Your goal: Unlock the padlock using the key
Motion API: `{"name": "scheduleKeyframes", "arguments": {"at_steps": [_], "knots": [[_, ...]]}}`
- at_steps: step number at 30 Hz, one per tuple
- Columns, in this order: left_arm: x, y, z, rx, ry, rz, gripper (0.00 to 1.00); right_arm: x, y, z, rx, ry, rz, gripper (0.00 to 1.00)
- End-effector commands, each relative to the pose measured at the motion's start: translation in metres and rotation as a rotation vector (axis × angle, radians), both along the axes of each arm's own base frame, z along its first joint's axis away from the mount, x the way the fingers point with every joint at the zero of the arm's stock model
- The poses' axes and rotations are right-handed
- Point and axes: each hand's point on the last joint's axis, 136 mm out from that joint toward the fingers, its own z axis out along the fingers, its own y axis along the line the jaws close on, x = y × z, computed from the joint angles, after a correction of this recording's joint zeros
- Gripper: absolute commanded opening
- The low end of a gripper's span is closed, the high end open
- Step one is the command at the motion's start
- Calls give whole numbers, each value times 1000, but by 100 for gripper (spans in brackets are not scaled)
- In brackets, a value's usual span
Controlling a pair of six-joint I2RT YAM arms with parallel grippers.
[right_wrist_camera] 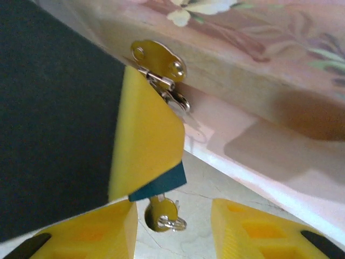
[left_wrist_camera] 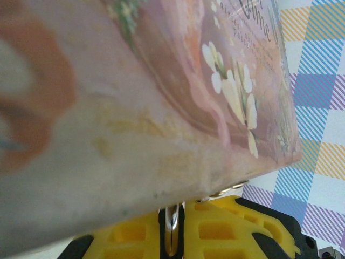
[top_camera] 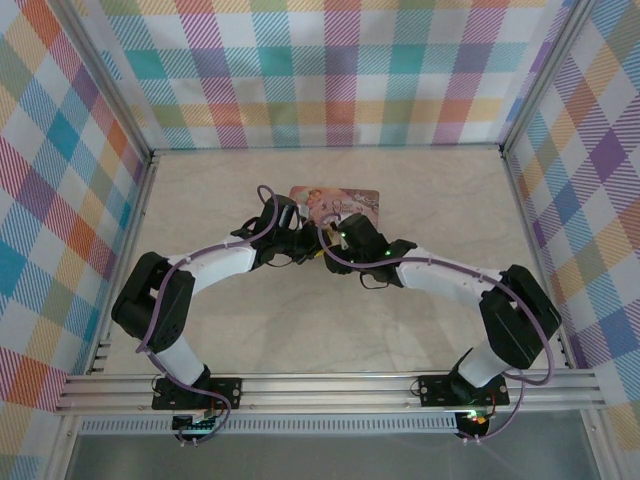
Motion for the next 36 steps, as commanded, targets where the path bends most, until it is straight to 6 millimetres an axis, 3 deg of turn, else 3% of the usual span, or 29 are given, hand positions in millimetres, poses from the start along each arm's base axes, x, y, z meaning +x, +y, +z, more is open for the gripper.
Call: {"name": "scheduleKeyframes", "arguments": {"at_steps": [1,6,10,12,19,26,31,36], "knots": [[1,-8,39,-87,-57,-33,12,3,6,5,-26,-24,30,38],[1,-8,40,-91,-59,-32,12,5,9,4,-40,-26,36,32],[1,-7,39,-90,-57,-31,12,6,10,5,-42,-34,44,6],[1,-7,38,-87,-55,-33,12,5,10,3,-49,-31,51,0],[-2,-3,26,-61,-41,-26,17,-3,10,-9,-45,-5,80,0],[-6,12,-8,13,3,15,40,-20,12,-44,-30,94,112,0],[-11,21,-23,34,27,34,46,-33,12,-69,-30,175,129,0],[-14,39,-28,60,34,69,48,-44,11,-82,-38,236,154,0]]}}
